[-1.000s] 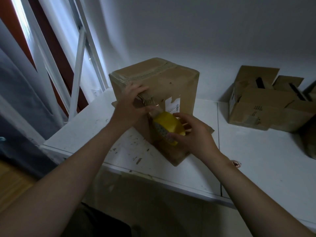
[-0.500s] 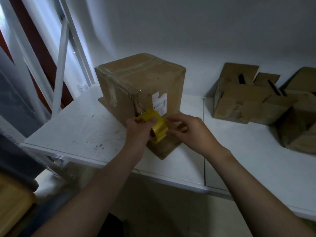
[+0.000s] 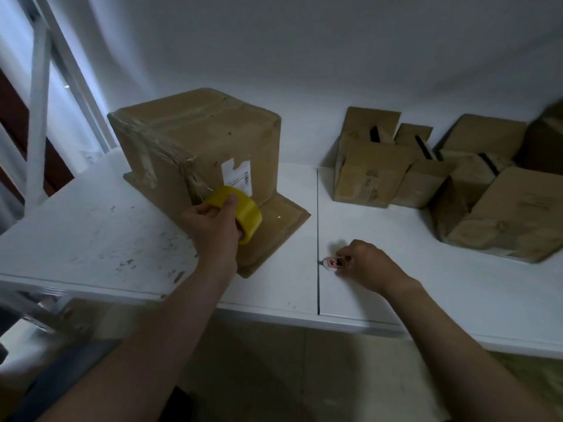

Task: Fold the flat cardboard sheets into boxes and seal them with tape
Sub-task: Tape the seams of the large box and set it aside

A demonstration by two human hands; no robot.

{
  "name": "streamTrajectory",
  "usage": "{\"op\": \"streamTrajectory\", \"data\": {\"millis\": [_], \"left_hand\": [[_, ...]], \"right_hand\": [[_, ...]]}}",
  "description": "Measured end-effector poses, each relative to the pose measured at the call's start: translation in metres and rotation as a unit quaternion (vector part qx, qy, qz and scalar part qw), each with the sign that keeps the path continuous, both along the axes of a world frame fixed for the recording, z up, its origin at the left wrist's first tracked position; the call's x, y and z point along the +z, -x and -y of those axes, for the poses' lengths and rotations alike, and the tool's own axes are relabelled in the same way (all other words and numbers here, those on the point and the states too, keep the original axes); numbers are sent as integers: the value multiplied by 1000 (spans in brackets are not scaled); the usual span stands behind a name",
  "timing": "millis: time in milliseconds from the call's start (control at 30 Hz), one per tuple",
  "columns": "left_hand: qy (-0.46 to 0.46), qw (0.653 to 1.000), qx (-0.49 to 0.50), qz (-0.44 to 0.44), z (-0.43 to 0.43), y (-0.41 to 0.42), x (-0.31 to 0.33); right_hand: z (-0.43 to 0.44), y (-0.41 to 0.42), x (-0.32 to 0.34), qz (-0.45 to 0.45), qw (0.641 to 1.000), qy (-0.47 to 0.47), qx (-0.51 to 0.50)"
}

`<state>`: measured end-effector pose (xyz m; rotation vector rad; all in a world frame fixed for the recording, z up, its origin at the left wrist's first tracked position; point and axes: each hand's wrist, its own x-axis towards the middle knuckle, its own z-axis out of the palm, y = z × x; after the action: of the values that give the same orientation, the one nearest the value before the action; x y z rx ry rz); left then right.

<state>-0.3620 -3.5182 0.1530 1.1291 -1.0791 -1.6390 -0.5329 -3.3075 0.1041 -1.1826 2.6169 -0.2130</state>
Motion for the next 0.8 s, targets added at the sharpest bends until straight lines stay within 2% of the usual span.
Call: {"op": "streamTrajectory", "data": {"millis": [167, 267, 400, 500, 633, 800], "left_hand": [[-5, 1000, 10, -20, -6, -2, 3], [-12, 999, 7, -38, -7, -7, 7], [-22, 998, -23, -54, -3, -15, 8], [-22, 996, -57, -60, 1, -18, 7], [-45, 995, -68, -61, 5, -22, 7], [-80, 988, -97, -89, 6, -25, 12]], "right_hand": [[7, -9, -6, -8, 998, 56, 10], [17, -20, -4, 33, 991, 129, -17], [43, -41, 22, 95, 962, 250, -46], [73, -55, 62, 94, 940, 329, -2], [119, -68, 112, 12, 928, 351, 127], [159, -71, 140, -160, 924, 253, 239]]}}
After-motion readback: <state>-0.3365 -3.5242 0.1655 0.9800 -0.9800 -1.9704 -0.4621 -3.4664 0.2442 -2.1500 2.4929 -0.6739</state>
